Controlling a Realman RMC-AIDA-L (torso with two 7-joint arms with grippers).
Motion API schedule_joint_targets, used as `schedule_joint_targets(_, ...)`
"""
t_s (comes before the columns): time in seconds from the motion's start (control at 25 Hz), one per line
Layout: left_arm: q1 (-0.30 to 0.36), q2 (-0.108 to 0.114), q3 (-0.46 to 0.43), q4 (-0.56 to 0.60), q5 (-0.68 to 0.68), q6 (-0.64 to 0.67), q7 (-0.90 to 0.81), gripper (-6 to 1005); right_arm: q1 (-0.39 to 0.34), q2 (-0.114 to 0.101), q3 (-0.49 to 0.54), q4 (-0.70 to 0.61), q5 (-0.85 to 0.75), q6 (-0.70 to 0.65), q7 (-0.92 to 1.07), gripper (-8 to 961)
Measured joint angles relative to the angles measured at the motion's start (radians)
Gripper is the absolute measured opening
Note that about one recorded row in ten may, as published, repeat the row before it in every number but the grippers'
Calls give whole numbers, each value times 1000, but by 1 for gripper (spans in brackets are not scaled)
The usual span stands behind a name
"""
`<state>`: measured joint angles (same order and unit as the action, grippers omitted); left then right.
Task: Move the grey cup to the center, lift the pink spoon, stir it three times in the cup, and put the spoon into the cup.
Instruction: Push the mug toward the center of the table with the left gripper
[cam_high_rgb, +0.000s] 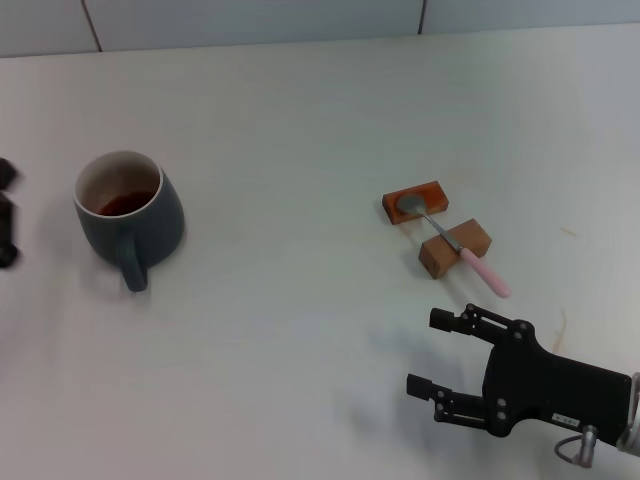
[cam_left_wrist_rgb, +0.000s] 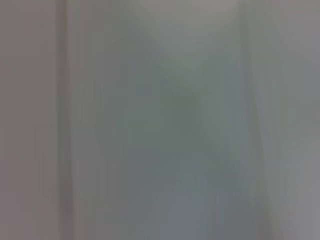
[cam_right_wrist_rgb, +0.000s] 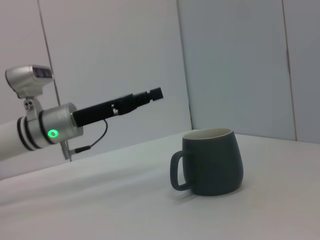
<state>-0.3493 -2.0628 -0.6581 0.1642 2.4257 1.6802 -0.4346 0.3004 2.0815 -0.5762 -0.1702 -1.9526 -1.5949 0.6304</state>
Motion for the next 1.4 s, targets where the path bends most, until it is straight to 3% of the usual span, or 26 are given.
schedule_joint_targets(0.08, -16, 2, -93, -2, -26, -81, 89, -1, 0, 0, 1, 0, 0, -1, 0, 802)
schedule_joint_targets(0.24, -38, 2, -132, -9, -32, -189, 211, 0, -1, 0, 1, 0, 1, -1, 0, 802)
schedule_joint_targets(0.48, -47, -3, -130, -124, -25, -401, 524, 1, 1, 0, 3, 0, 3, -2, -1, 802)
schedule_joint_targets(0.68, -44, -6, -120, -187, -20, -463, 632, 2, 3, -1, 3, 0, 3, -2, -2, 802)
schedule_joint_targets(1.12, -63, -6, -63, -212, -8, -526, 646, 4, 5, -2, 3, -2, 3, -2, -2, 802)
schedule_joint_targets(1.4, -84, -7, 28, -229, -8, -555, 647, 5, 3, -2, 2, -3, 3, -2, -2, 802)
